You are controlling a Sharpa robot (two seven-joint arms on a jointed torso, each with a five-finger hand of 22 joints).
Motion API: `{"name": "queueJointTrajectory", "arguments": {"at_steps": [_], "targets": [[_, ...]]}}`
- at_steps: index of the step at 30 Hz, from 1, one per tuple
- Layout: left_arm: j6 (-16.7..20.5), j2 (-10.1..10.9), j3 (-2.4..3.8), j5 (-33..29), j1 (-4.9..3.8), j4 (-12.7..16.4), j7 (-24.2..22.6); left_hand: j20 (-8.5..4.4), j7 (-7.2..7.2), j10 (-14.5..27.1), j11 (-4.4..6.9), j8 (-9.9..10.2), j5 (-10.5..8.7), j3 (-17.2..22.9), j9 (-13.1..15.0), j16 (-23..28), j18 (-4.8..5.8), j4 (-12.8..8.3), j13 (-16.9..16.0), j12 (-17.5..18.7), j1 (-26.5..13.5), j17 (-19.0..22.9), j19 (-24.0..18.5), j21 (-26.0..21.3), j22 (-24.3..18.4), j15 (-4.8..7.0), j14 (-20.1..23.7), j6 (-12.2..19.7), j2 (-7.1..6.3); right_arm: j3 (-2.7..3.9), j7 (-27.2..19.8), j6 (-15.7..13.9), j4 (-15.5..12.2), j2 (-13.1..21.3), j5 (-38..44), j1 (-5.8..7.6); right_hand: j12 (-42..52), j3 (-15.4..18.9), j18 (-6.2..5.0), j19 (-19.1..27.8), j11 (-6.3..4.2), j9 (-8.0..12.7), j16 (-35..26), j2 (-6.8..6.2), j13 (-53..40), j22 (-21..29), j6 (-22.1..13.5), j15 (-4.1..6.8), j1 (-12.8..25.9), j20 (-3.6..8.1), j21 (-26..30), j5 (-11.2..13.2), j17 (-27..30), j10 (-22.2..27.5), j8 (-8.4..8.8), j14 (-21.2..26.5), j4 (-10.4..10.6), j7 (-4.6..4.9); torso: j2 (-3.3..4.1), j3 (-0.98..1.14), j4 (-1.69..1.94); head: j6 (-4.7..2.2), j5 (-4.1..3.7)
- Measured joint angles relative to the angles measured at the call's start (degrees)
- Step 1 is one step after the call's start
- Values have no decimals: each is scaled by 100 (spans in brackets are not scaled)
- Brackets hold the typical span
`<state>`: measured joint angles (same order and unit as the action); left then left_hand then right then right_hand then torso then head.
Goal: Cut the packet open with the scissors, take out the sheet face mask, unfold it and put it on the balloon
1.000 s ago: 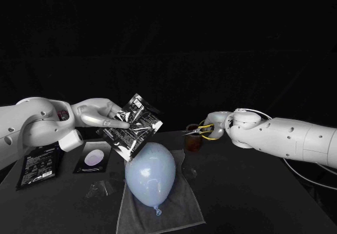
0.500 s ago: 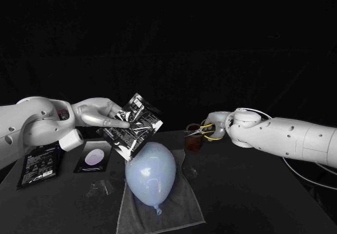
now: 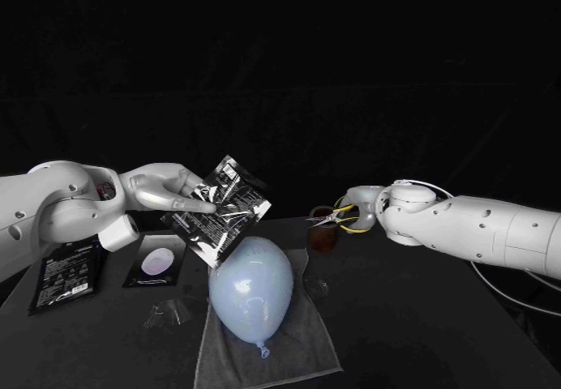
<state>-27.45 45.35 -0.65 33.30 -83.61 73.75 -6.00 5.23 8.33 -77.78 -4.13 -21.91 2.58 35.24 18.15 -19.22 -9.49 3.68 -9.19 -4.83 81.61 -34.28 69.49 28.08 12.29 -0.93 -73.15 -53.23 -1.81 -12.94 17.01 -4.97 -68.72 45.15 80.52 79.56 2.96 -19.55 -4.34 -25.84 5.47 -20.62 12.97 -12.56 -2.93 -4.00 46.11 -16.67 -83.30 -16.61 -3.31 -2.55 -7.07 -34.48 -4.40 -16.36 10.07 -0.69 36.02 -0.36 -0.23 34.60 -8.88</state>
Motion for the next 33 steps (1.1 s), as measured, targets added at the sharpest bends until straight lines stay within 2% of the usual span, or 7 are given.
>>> {"name": "queueJointTrajectory", "arguments": {"at_steps": [3,9,16,23,28,31,33], "targets": [[0,1,0,0,0,-2,3,0,0,0,0,4,0,0,0,0,0,0,0,0,0,0,0,0,0,0,0,0,0,1,-26,-2,17,1,-38,3,17,85,2,40,99,34,41,45,-11,7,-7,6,-161,0,0,0,-3,8,0,-81,112,-6,0,-1,0,-2,0],[0,2,0,-1,0,-6,7,1,1,0,0,6,0,0,0,0,0,0,0,0,-1,1,0,0,0,4,-5,0,-2,3,-45,23,104,0,-180,14,215,-185,2,279,219,83,193,102,-98,63,121,47,-147,-8,22,0,-38,-1340,-55,-388,89,252,-1,-2,4,-7,-5],[0,5,-1,-1,2,-9,11,1,1,0,0,-5,-4,0,1,0,0,0,1,0,-3,2,1,0,-1,12,-16,1,-3,6,-34,152,243,-5,-340,23,30,205,5,368,363,369,37,-117,-32,87,-591,30,-182,-20,35,0,69,-563,93,-338,297,483,-1,-4,4,-8,-5],[0,4,-1,-1,2,-10,14,2,2,0,0,-7,-8,0,0,0,0,0,1,0,-4,4,1,0,-1,11,-16,1,-4,7,-5,347,366,-70,-587,26,133,23,5,368,127,302,24,33,-96,89,-430,106,-434,-20,35,0,104,-1438,-4,-369,375,946,-1,-3,0,-16,-14],[0,6,-1,-1,0,-12,17,2,2,0,0,-7,-17,0,1,0,-1,0,1,0,-5,4,1,0,-1,10,-16,2,-5,8,15,492,428,-80,-815,27,8,249,5,368,-252,289,-65,-94,4,89,-511,40,-439,-20,32,0,152,1,-95,-285,500,586,-1,-3,2,-18,-16],[0,5,-1,-1,0,-15,18,2,2,0,0,-6,-20,0,0,0,-1,0,1,0,-12,3,1,0,-2,9,-16,2,-12,8,17,562,438,-80,-928,27,-36,498,5,334,-321,352,-48,-192,33,88,-712,18,-538,9,10,0,152,599,-134,-360,661,426,-1,-4,1,-18,-7],[0,5,-1,-1,0,-16,18,2,3,0,0,-6,-21,0,1,0,-1,0,1,0,-12,1,2,0,-2,9,-16,2,-12,8,16,583,451,-86,-988,27,-36,607,6,233,86,380,49,-222,37,85,-808,40,-568,2,-33,0,128,799,-165,-535,684,201,-1,-4,1,-17,-7]]}}
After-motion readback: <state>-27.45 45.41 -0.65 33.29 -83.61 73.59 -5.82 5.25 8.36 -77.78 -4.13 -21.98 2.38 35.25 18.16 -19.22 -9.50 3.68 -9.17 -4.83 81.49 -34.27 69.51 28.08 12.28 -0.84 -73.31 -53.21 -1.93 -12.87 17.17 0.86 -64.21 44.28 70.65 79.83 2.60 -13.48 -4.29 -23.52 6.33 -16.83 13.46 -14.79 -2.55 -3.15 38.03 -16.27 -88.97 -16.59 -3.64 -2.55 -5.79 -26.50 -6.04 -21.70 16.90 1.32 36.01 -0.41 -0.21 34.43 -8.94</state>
